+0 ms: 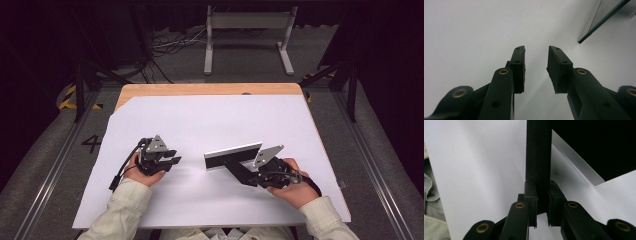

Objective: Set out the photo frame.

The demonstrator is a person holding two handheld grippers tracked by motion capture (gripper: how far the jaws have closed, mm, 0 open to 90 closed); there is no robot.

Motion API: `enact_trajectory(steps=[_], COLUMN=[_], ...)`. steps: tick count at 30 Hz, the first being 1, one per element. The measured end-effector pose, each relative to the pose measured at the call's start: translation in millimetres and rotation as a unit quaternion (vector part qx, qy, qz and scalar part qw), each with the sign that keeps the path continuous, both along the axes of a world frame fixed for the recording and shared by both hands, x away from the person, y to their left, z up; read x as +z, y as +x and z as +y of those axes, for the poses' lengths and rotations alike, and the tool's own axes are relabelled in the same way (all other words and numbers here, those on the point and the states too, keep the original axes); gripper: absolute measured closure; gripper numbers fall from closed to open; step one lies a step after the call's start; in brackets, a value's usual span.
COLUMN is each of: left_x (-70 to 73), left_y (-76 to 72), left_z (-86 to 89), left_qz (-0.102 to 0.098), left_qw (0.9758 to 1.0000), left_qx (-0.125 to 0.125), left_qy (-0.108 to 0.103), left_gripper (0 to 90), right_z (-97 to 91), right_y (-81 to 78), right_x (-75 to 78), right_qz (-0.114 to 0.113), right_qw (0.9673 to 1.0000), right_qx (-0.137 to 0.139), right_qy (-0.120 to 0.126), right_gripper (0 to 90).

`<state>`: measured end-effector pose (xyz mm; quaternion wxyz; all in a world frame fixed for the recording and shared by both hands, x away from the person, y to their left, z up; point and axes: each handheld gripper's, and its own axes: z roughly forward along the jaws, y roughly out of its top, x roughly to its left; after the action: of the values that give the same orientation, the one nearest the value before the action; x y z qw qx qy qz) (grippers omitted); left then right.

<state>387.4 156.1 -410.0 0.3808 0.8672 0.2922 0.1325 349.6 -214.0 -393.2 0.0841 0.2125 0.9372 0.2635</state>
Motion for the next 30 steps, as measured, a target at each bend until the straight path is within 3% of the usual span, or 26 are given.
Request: enact_trajectory(steps=[14, 18, 30], left_x=[-0.3, -0.7, -1.6], left_y=[0.0, 0.1, 0.8], left_z=[-1.2, -1.8, -3.9], left_qz=[0.001, 0.002, 0.002], left_qw=[1.0000, 1.0000, 1.0000], left_qx=[-0.003, -0.004, -0.006], left_qy=[0.002, 0.003, 0.002], left_gripper=[67.8, 67.8, 67.8], right_z=[-1.2, -4.4, -10.8], right_y=[1.8, 2.5, 0.2], right_x=[-5.6, -3.9, 5.1], right_qz=[0.004, 0.013, 0.012], right_qw=[0.9999, 0.9998, 0.9992], right_qx=[-0.005, -0.017, -0.028], right_qy=[-0.011, 0.002, 0.026], right_gripper=[77.8, 66.9, 61.4])
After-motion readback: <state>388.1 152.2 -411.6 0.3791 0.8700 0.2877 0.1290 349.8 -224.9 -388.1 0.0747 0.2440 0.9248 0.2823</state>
